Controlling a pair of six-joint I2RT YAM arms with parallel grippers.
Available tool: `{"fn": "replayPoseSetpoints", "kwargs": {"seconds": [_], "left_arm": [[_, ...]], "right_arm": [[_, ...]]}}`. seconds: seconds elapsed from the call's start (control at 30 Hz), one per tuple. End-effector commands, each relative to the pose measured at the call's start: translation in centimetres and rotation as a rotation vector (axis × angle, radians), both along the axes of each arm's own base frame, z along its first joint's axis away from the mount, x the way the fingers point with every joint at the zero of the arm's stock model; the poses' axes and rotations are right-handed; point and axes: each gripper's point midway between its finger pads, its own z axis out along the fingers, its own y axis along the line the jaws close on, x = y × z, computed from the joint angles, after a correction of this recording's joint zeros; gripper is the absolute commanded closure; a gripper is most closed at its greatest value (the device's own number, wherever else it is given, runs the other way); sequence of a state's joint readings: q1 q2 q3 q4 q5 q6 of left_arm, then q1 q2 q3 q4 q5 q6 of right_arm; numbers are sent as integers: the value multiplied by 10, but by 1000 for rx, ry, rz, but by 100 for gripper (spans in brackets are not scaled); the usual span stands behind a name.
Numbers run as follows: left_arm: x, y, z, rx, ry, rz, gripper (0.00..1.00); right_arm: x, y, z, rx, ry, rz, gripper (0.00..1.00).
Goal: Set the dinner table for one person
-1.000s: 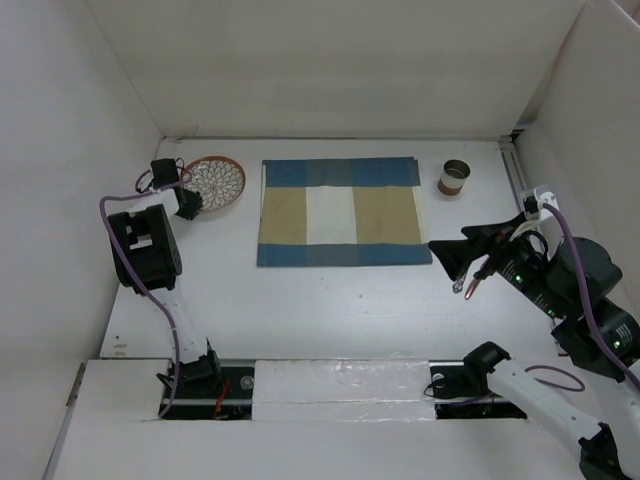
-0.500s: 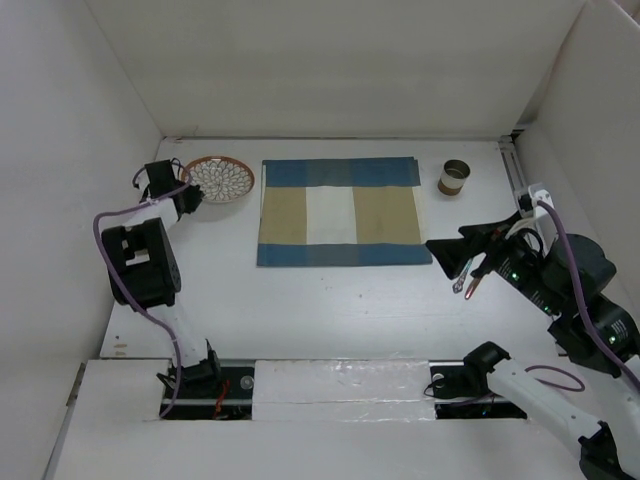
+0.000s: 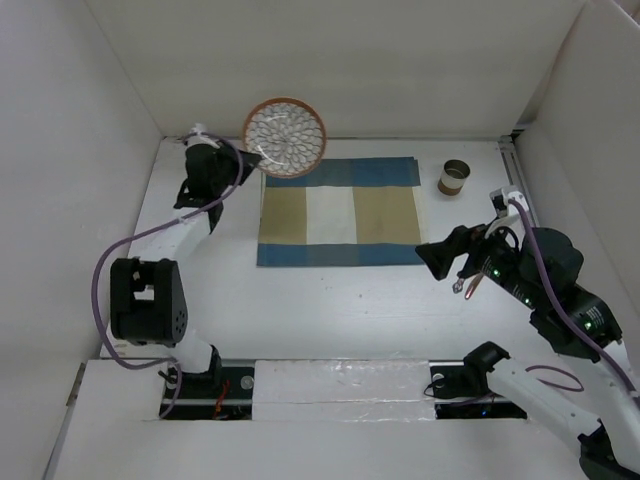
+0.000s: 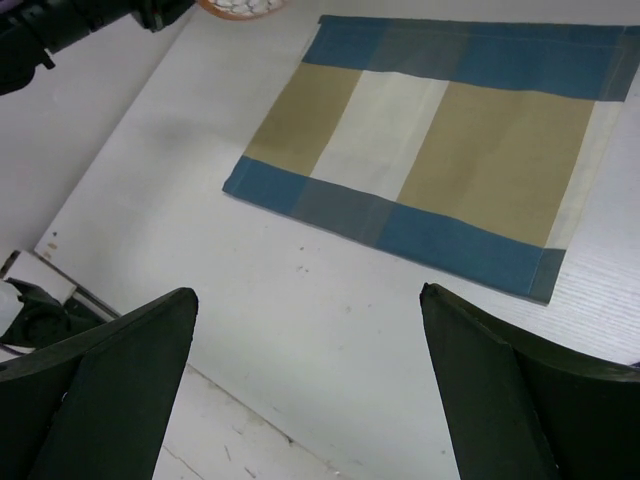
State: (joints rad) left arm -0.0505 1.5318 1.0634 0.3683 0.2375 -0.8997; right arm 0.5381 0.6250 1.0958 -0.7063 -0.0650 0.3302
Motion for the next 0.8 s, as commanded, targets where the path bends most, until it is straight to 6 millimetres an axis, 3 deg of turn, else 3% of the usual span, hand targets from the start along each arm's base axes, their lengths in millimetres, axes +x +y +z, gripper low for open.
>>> {"fn": "replayPoseSetpoints", "kwargs": {"seconds": [0.0,0.03,0.1,0.13,0.2,0.23,0.27,0.63,0.73,0.77], "left_arm": [[-4,-92,31,-69,-152,-315,100],[-8,-117,29,-73,-145,-365,100],[-6,-140,32,-88,-152,-413,100],[-6,-156,17,-88,-122,-441,100],[-6,-172,16,-103,-115,-485,100],[-3,-176,0,-103,-91,-499,100],[-3,-183,-3,-113,-80,-510,100],[4,-196,-61,-150,27,-559,100],[7,-198,-72,-151,42,-567,100],[9,-198,-68,-151,31,-568,100]], "right_arm": [[5,-6,20,-1,-62,-36,1],[2,-8,26,3,-70,-36,1],[4,-9,26,-5,-61,-48,1],[3,-10,29,0,-68,-48,1],[1,-11,29,0,-68,-48,1],[1,-11,29,0,-68,-48,1],[0,-9,25,-3,-60,-36,1],[-2,-11,15,-11,-43,-34,1],[-3,-11,13,-11,-43,-34,1],[-3,-11,13,-11,-43,-34,1]]}}
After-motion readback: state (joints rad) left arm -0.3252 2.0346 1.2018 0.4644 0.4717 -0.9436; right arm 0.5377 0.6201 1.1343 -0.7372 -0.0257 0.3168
